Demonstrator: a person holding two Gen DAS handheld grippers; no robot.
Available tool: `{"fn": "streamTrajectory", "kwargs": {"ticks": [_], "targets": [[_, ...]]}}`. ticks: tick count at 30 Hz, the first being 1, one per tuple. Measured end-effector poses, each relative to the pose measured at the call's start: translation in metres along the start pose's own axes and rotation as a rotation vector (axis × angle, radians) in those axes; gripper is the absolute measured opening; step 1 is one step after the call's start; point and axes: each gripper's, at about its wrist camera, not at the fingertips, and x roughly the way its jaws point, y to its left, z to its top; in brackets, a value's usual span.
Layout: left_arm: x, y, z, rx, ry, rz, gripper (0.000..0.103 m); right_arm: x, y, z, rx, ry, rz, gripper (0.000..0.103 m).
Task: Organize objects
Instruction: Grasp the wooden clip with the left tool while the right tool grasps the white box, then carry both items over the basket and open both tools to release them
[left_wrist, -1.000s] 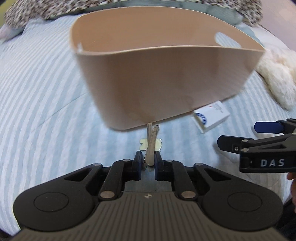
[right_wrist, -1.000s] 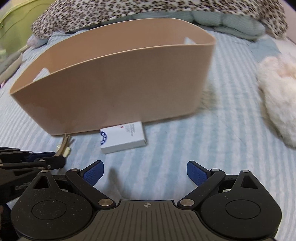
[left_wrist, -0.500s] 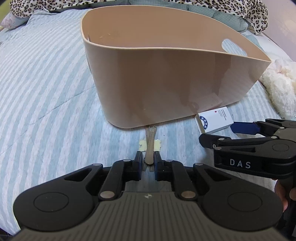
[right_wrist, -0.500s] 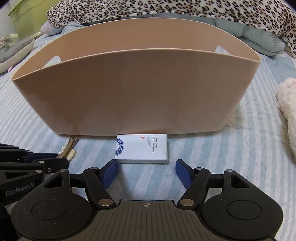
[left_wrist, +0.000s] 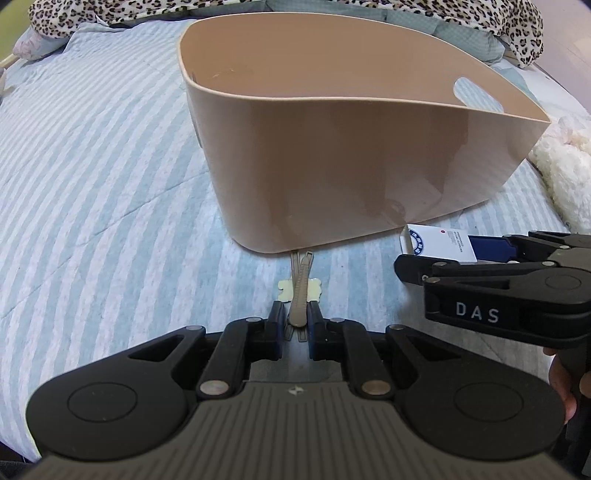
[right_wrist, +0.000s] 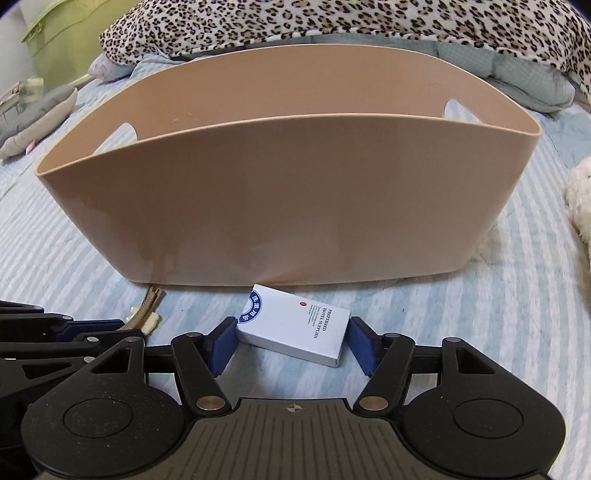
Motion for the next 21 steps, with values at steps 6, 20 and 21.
{"fn": "streamTrajectory", "kwargs": {"ticks": [6, 20, 21], "targets": [[-0.007, 0.001, -0.002, 0.000, -0.012, 0.008, 0.013, -0.013, -0.007, -0.007, 0.022, -0.005, 0.000, 0.061], [-0.068, -0.003, -0.001, 0.046, -0.148, -0.014, 0.013, -0.092, -0.013, -0.012, 0.051, -0.148, 0.031, 0.061], [-0.073, -0.006, 0.002, 0.047, -0.163, -0.017, 0.013, -0.100, -0.014, -0.009, 0.051, -0.170, 0.033, 0.061]]}}
